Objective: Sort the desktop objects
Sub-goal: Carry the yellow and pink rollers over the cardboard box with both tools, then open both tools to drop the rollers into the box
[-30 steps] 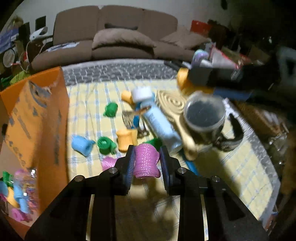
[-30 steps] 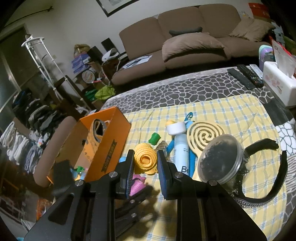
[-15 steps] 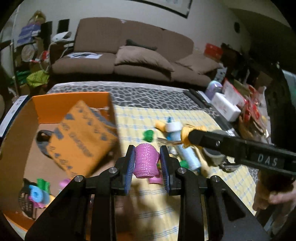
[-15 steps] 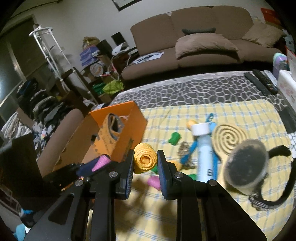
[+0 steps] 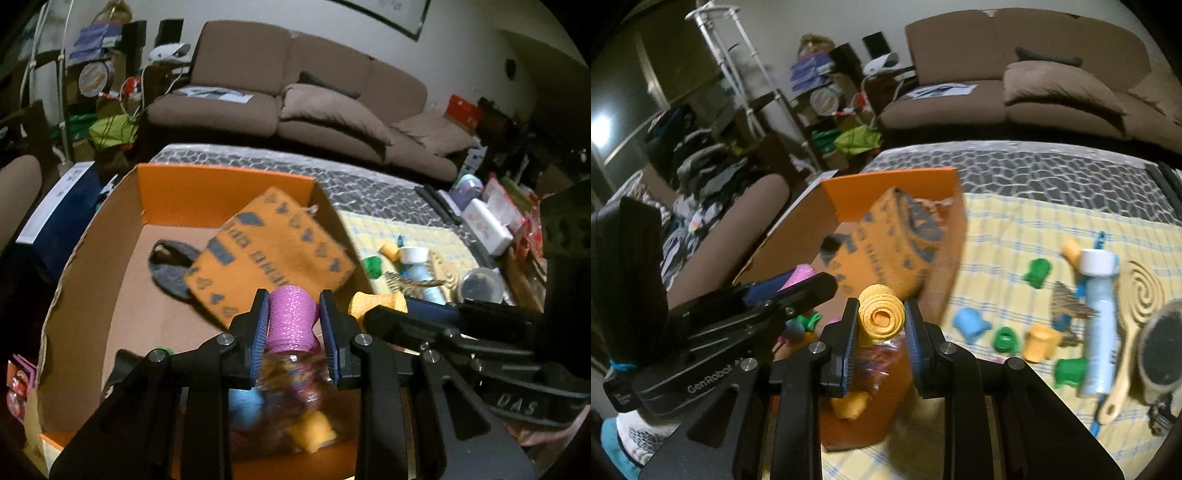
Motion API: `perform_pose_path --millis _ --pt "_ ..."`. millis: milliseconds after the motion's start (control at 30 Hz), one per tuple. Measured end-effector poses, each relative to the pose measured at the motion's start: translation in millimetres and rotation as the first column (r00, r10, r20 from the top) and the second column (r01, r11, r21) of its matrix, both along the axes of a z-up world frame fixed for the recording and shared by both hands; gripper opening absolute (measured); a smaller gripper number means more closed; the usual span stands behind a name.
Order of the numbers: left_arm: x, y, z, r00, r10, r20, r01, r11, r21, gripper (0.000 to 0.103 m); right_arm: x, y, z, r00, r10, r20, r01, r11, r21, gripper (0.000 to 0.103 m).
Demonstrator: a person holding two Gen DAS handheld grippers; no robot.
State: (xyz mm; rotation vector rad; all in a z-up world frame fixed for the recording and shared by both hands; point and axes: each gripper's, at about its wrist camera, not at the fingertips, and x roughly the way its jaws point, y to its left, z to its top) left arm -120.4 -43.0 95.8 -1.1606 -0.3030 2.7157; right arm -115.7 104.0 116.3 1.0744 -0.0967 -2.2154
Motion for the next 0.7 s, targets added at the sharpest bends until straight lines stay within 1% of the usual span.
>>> perform_pose_path --millis 233,433,467,533,600,633,667,700 --pt "-0.9 -29.2 -8.1 0.998 0.031 0.048 -0.031 1.000 -0.001 0.025 5.0 -40.0 -12.6 0.998 0.062 0.005 -0.062 0.997 0.050 0.024" --pt "-3.1 -51.8 -22.7 0.990 0.054 0.128 -0.054 0.999 -0.005 0.025 12.9 -68.2 -21.2 0.992 0.128 0.005 -0.128 0.988 0.083 0.024" --pt "-2.5 -55.3 -24.0 0.990 0.063 0.129 -0.063 0.998 -0.004 0.027 14.4 -72.5 -23.4 0.990 0.141 0.008 -0.141 0.986 0.092 0.024" --pt "-1.2 -60.5 -22.6 0.989 0.079 0.122 -0.079 0.997 0.001 0.031 15.8 -77.5 -26.6 0.989 0.148 0.013 -0.148 0.984 0.102 0.027" --pt "0.6 -64.1 -18.8 0.990 0.091 0.108 -0.093 0.996 0.012 0.038 16.1 -79.4 -29.0 0.989 0.146 0.017 -0.147 0.983 0.109 0.027" --pt "1.2 -65.5 -16.6 0.990 0.095 0.102 -0.097 0.995 0.018 0.039 16.2 -79.5 -29.5 0.989 0.146 0.017 -0.147 0.983 0.111 0.027" --pt "1.3 -66.7 -14.7 0.990 0.098 0.097 -0.100 0.995 0.020 0.040 16.3 -78.4 -29.6 0.989 0.145 0.017 -0.146 0.983 0.110 0.029" --pt "1.9 -66.8 -13.0 0.991 0.100 0.091 -0.103 0.994 0.022 0.042 16.8 -78.2 -29.0 0.990 0.141 0.015 -0.141 0.984 0.108 0.033"
